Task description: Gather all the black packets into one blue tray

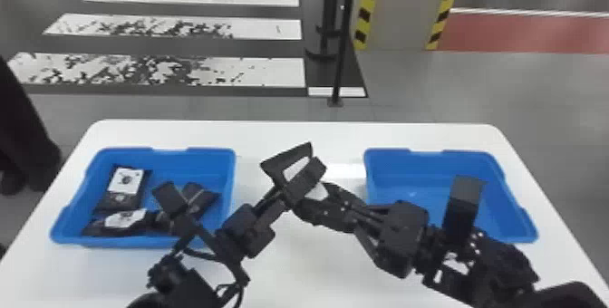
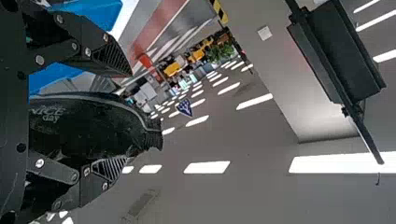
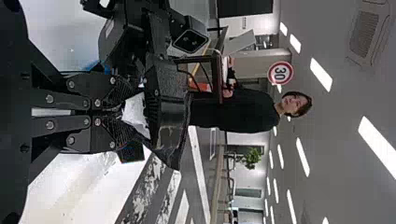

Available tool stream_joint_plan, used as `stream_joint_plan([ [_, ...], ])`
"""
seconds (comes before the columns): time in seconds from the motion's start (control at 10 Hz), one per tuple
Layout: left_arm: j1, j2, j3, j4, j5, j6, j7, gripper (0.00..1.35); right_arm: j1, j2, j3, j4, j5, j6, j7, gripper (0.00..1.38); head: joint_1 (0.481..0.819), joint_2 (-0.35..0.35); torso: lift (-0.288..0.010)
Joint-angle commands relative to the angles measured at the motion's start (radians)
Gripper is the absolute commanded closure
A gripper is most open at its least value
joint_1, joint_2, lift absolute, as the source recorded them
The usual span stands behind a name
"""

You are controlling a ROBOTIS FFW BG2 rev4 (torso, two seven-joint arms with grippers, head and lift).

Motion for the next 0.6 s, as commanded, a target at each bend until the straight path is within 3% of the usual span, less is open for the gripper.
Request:
stream_joint_plan([
  [0.0, -0.005, 0.0, -0.007, 0.003, 0.0, -0.031, 0.001, 0.79, -0.004, -0.001, 0.007, 0.013, 0.001, 0.0, 0.0, 1.28, 0.695, -0.046, -0.11],
  [0.3, 0.0, 0.006, -0.023, 0.003, -0.008, -0.083, -0.012, 0.82, -0.009, 0.001, 0.007, 0.032, 0.001, 0.01, 0.002, 1.28, 0.695, -0.036, -0.11],
  [0.4, 0.003, 0.008, -0.031, 0.0, -0.016, -0.09, -0.015, 1.15, -0.009, 0.001, 0.005, 0.037, 0.001, 0.012, 0.0, 1.28, 0.695, -0.036, -0.11],
  [0.5, 0.003, 0.008, -0.039, 0.0, -0.019, -0.083, -0.01, 1.18, -0.009, 0.001, 0.003, 0.037, -0.001, 0.012, 0.002, 1.28, 0.695, -0.041, -0.11],
])
